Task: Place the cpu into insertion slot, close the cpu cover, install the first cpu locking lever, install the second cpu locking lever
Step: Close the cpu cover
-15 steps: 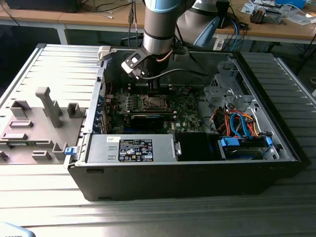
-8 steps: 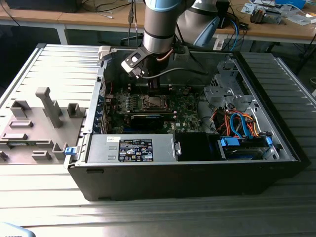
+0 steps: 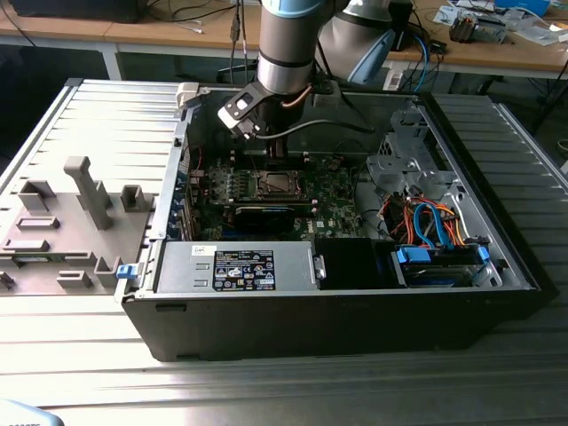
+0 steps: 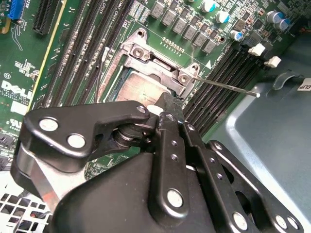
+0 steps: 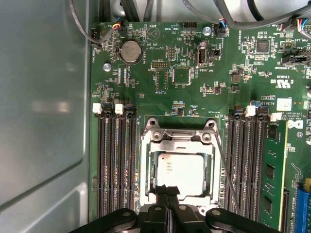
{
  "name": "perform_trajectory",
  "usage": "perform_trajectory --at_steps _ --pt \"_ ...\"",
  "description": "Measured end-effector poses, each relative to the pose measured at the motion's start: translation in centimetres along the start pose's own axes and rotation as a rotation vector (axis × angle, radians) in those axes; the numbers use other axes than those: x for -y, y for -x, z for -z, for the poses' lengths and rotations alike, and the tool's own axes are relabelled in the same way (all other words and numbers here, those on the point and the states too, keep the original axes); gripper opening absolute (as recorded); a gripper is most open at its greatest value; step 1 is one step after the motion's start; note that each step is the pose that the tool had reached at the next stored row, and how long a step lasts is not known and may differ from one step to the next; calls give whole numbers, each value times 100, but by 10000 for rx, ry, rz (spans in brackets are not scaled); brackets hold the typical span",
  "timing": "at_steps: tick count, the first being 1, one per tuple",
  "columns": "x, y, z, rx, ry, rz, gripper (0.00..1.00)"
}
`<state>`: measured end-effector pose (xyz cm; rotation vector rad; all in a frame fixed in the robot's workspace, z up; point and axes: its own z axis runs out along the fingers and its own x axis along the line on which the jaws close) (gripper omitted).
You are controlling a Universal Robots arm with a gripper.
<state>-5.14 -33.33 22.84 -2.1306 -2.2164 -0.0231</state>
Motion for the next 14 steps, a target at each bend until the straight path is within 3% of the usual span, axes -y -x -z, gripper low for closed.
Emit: perform_trajectory --at_steps 14 --pt "1 -2 40 0 0 0 11"
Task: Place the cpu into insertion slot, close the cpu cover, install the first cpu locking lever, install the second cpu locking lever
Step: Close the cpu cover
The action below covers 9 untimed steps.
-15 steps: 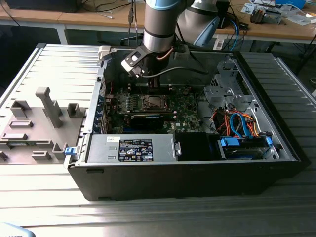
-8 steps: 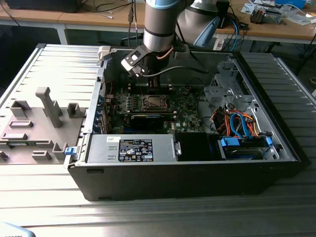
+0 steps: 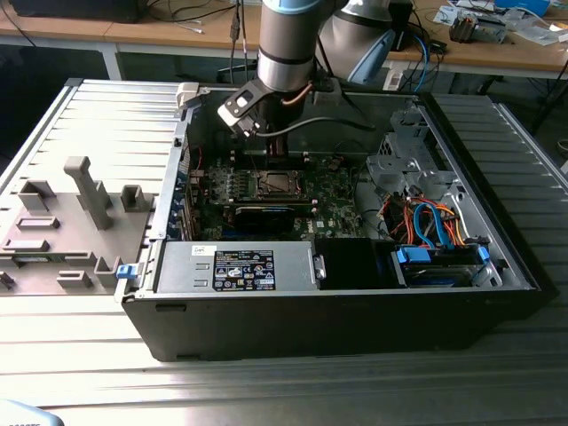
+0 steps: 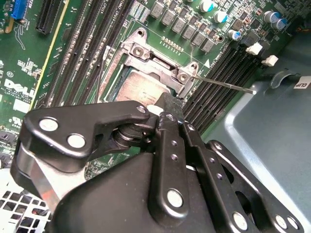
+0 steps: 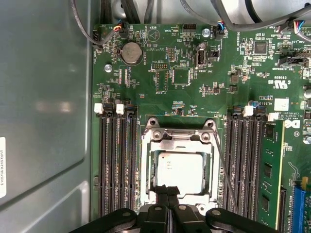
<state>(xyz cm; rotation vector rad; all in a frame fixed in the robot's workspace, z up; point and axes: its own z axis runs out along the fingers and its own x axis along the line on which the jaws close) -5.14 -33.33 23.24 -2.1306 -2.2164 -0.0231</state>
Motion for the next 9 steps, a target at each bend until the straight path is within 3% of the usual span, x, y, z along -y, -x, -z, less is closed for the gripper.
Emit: perform_trajectory --at_steps 9 --pt "1 -2 37 0 0 0 11"
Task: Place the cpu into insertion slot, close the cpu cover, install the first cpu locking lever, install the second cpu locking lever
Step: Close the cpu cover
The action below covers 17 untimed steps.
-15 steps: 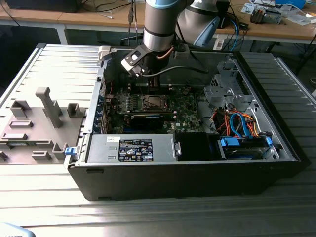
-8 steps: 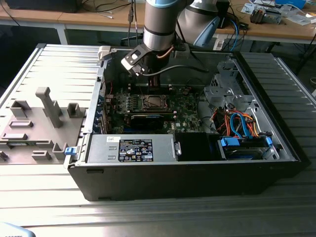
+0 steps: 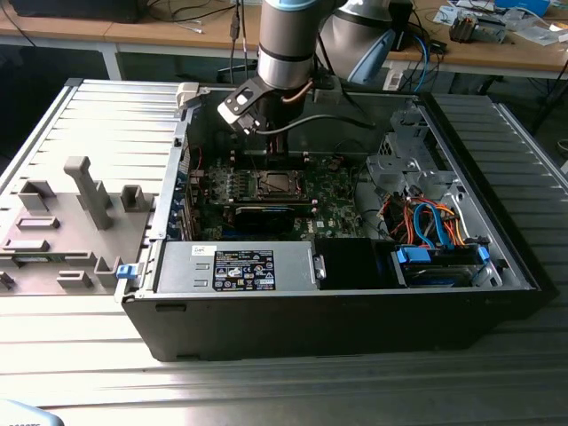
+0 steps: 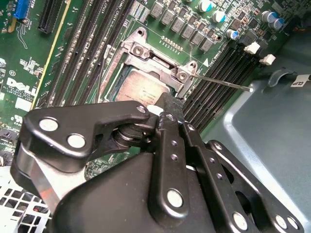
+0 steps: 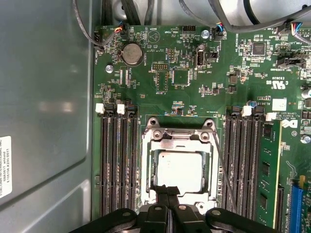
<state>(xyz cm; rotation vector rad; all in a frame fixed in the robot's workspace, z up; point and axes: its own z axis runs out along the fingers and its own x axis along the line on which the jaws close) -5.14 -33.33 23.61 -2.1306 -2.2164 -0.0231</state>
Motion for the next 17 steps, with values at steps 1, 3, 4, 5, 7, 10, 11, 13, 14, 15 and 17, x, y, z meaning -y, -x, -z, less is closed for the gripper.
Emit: perform_trajectory --at_steps 1,3,4,5,7,10,11,13,14,15,17 --pt "0 0 4 1 -1 0 11" --pt "0 0 9 0 0 0 11" --pt "0 -1 13 1 0 0 11" --pt "1 -1 16 1 0 0 11" --pt "1 -2 32 1 -1 0 11" --pt "2 -3 56 0 0 0 11" --pt "2 -4 64 0 -1 0 11" --pt "3 -4 78 1 -1 0 11" --pt "3 -5 83 1 0 0 11" --pt "3 -5 88 0 0 0 11" --pt "4 -6 108 1 -1 0 11"
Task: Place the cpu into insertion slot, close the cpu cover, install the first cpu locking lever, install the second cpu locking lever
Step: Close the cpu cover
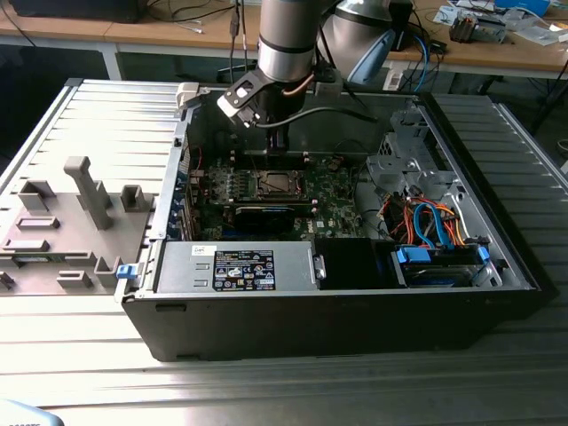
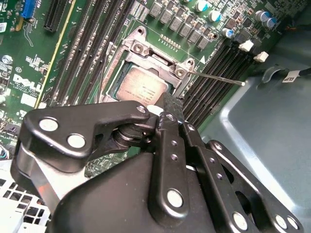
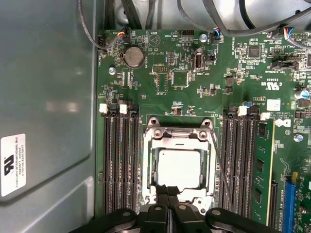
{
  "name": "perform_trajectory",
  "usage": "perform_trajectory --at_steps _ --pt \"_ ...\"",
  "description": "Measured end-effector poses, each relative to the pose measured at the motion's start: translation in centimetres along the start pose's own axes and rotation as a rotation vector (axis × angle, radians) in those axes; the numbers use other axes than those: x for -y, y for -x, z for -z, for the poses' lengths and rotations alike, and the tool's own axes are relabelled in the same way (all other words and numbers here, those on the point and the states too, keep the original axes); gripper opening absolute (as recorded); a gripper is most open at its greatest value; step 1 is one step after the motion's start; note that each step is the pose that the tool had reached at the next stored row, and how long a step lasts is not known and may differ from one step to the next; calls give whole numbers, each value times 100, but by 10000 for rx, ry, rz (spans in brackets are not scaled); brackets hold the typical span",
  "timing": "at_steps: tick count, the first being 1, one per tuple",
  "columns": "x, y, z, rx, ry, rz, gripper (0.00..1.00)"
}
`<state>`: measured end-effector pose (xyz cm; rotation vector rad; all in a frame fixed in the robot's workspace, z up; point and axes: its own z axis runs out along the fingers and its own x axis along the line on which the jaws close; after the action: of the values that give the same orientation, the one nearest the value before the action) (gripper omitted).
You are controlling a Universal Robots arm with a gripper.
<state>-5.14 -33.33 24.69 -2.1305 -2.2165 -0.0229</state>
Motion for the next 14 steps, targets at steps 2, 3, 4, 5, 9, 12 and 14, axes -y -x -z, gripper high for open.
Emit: perform_trajectory --at_steps 2,3,4,5,9,12,14 --pt "0 -1 7 -3 1 1 11" --pt "0 -1 7 -4 2 1 11" --pt "0 -1 9 -1 0 0 11" --pt "0 -1 10 -1 1 0 11" --pt "0 -1 12 -1 0 0 11" --pt "0 -1 13 -1 1 0 11" --pt "0 -1 15 0 0 0 11"
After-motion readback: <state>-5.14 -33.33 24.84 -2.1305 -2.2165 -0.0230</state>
